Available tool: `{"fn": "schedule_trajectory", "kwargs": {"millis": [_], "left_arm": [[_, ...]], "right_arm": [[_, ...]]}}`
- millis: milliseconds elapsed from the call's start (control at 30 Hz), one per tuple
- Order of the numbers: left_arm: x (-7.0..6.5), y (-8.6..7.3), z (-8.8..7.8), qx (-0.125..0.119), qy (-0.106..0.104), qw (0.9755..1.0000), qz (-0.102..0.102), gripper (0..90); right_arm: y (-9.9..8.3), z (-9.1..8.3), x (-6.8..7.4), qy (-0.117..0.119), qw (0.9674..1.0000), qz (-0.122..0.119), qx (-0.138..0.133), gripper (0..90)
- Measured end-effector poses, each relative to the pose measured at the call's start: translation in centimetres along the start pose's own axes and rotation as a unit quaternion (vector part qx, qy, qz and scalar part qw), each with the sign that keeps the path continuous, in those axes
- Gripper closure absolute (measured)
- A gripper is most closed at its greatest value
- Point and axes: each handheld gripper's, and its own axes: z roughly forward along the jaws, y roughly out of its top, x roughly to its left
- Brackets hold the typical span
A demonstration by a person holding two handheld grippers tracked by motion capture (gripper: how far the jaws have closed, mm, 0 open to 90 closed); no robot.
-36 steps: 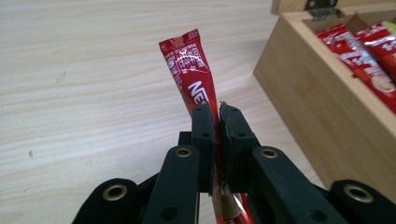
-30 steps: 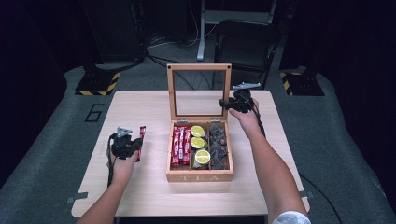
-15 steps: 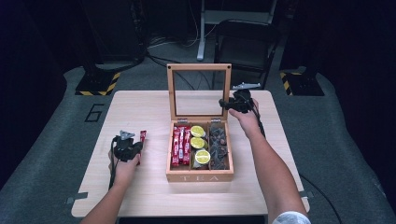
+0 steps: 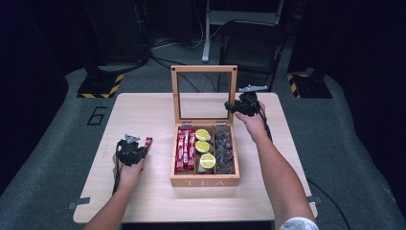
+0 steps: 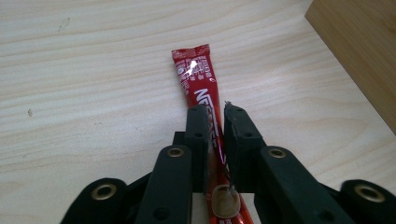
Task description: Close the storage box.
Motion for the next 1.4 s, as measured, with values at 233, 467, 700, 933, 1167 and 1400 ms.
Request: {"fn": "schedule_trajectory", "kwargs": {"millis": [233, 467, 700, 933, 1167, 1400], "left_arm": [[-0.2, 0.1, -0.2, -0.011, -0.002, 0.9998, -0.015, 65.8], [-0.7, 0.6, -0.5, -0.022, 0.001, 0.9997, -0.013, 53.5], [-1.9, 2.7, -1.5, -0.043, -0.015, 0.999, 0.002, 51.9], [-3.6, 3.6, -1.9, -0.043, -0.043, 0.9978, 0.027, 51.4], [-4.8, 4.5, -2.5, -0.048, -0.06, 0.9963, 0.037, 51.3], [-5.1, 5.8, -3.3, -0.055, -0.067, 0.9955, 0.036, 51.0]], "right_arm": [[0.0, 0.0, 0.0, 0.001, 1.0, 0.0, -0.001, 56.4], [0.0, -0.2, -0.1, 0.004, 1.0, 0.006, 0.001, 60.2], [0.0, -0.4, -0.2, 0.004, 1.0, 0.006, 0.003, 62.7], [-0.1, -0.7, -0.2, 0.006, 1.0, -0.003, 0.001, 64.4], [-0.2, -1.2, 0.1, 0.007, 0.9999, -0.01, 0.0, 65.0], [-0.2, -1.8, 0.5, 0.003, 0.9997, -0.022, 0.007, 65.2]]}}
